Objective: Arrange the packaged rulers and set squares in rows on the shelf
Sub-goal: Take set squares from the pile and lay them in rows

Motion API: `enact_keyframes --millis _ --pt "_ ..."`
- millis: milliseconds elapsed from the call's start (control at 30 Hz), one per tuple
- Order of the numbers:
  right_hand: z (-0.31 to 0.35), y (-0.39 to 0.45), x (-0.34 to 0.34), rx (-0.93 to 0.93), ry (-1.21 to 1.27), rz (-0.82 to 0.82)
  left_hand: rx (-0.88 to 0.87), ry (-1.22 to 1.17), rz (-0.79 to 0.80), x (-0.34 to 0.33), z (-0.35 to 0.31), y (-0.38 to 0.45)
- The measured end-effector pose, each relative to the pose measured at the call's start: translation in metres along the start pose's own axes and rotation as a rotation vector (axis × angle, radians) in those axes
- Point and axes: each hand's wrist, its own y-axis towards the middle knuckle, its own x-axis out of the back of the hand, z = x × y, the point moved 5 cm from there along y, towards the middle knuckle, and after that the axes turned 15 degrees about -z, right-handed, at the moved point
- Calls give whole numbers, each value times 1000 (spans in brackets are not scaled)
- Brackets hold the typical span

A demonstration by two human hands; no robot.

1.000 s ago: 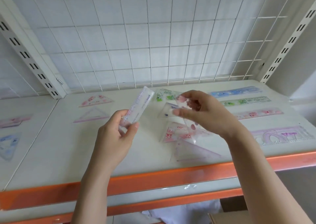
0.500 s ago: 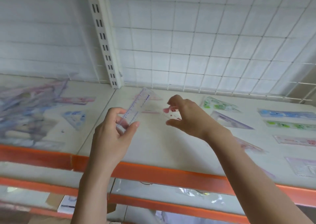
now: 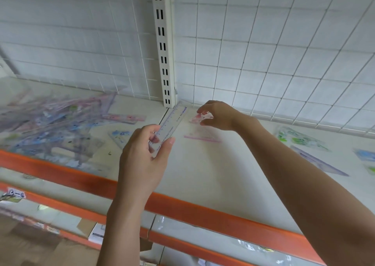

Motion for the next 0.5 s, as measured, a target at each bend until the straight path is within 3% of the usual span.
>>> enact_keyframes --millis 300,500 --pt "-17 15 -15 -12 6 77 -69 90 -2 -14 -6 9" --pt "-24 -3 10 -21 33 -39 -108 119 73 -32 -14 9"
